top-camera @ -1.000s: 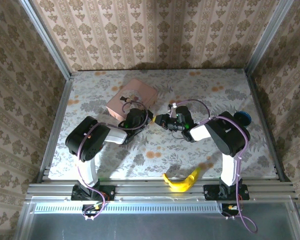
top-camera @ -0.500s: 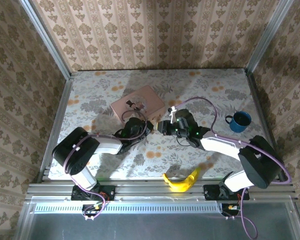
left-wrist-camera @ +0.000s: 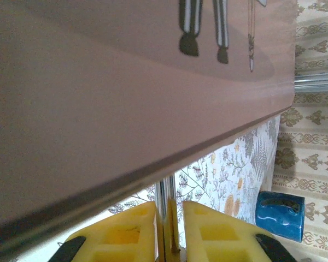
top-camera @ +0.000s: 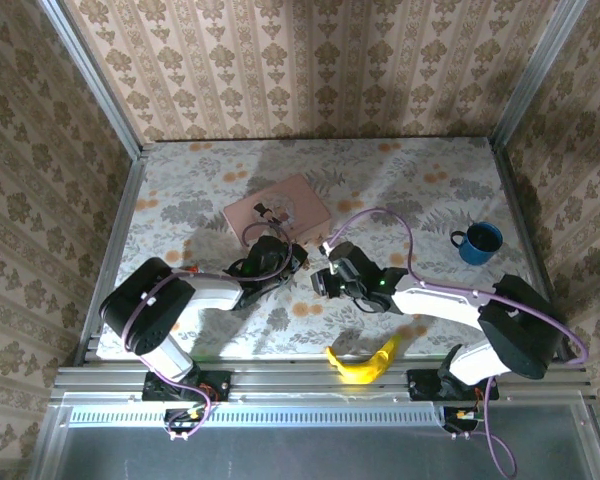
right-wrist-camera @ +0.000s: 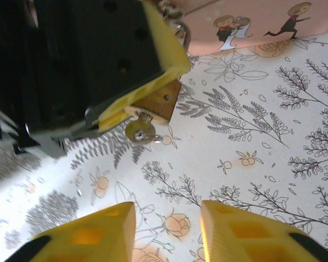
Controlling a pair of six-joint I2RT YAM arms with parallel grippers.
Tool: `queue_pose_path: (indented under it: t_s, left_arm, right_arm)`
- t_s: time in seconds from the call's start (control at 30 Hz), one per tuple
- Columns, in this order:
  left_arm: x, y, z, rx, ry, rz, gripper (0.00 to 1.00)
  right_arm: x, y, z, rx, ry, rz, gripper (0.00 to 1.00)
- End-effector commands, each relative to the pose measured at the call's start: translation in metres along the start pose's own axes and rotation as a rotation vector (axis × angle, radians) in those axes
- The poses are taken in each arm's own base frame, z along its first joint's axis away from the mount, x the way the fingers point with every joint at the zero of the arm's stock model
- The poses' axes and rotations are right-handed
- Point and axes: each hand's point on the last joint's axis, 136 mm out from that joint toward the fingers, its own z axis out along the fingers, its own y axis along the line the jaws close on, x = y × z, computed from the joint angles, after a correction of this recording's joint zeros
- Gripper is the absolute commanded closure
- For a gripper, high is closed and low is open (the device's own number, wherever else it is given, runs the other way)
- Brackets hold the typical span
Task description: Unlock a padlock with a key
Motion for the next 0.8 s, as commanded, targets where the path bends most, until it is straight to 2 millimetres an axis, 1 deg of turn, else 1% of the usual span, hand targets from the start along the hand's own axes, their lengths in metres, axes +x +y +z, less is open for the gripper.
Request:
queue_pose_path:
  t_s: [0.0, 0.17, 0.2, 0.23, 0.27, 0.37, 0.47, 0.77]
  left_arm:
    - [0.029, 0.036, 0.004, -0.119, 0.131, -0.097, 1.00]
    - [0.029, 0.041, 0.003, -0.141, 0.136, -0.104, 1.00]
    - [0.029, 0.042, 0.002, -0.144, 0.135, -0.108, 1.00]
    - [0.030, 0.044, 0.001, -0.147, 0.135, -0.113, 1.00]
    - [0.029, 0.045, 0.001, -0.148, 0.136, -0.117, 1.00]
    - [0.031, 0.048, 0.000, -0.157, 0.145, -0.123, 1.00]
    - [0.032, 0.047, 0.000, -0.157, 0.154, -0.124, 1.00]
    - [0.036, 0.044, -0.002, -0.183, 0.193, -0.089, 1.00]
  right_arm:
    - [-0.007, -0.005, 0.003, 0.112, -0.001, -0.126, 0.62]
    - [-0.010, 0.005, 0.008, 0.171, -0.007, -0.267, 0.63]
    - [-0.010, 0.006, 0.010, 0.187, -0.004, -0.297, 0.61]
    - [-0.011, 0.007, 0.011, 0.201, -0.004, -0.322, 0.56]
    - [-0.012, 0.007, 0.013, 0.218, -0.004, -0.348, 0.53]
    - [-0.015, 0.009, 0.019, 0.251, 0.004, -0.408, 0.53]
    - [-0.017, 0.009, 0.026, 0.275, 0.010, -0.449, 0.53]
    - [-0.027, 0.010, 0.037, 0.315, -0.017, -0.507, 0.55]
